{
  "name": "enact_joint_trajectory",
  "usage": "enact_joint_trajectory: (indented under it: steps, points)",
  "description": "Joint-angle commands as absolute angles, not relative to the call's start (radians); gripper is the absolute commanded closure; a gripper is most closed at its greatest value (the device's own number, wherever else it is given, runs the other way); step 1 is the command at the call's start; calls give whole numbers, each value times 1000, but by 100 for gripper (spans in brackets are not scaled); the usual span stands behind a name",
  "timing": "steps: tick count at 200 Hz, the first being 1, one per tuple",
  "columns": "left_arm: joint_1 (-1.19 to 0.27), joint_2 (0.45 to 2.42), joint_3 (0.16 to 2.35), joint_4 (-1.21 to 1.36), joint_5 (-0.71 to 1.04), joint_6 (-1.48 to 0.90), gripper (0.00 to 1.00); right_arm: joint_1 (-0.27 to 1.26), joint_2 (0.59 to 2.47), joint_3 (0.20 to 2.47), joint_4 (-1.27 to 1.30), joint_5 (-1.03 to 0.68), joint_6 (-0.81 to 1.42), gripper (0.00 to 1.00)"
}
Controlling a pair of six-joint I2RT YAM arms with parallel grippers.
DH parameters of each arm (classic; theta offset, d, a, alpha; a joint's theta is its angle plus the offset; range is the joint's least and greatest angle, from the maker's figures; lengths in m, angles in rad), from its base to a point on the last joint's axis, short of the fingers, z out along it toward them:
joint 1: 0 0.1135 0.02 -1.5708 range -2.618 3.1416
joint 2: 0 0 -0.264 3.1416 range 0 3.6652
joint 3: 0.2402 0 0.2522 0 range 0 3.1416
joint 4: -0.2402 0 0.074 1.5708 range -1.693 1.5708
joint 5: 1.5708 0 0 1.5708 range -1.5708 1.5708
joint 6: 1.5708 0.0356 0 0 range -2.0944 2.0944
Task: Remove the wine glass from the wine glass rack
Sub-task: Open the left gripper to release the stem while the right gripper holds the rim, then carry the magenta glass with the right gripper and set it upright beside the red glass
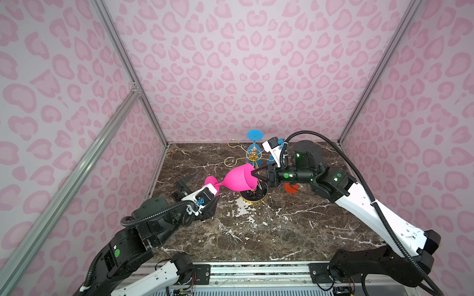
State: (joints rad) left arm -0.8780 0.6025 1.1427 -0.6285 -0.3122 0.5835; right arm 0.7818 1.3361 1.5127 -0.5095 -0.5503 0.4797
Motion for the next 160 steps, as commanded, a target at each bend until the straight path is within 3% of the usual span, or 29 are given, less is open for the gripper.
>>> enact_joint_trajectory:
  steps: [1,34,105,160]
  points:
    - [-877,600,1156,-602,-295,502,2,812,1338,1542,-609,-553,380,100]
    - [-877,572,1124,-525,-295,453,2,871,1310,1528,-754,-446,311,100]
    - [-877,559,1102,-501,-293,398,2,884,1113,1333,-973,-128,401,100]
    - [-877,542,1084,-499,-304,363,2,718,1079,1272,-1156,46,434,100]
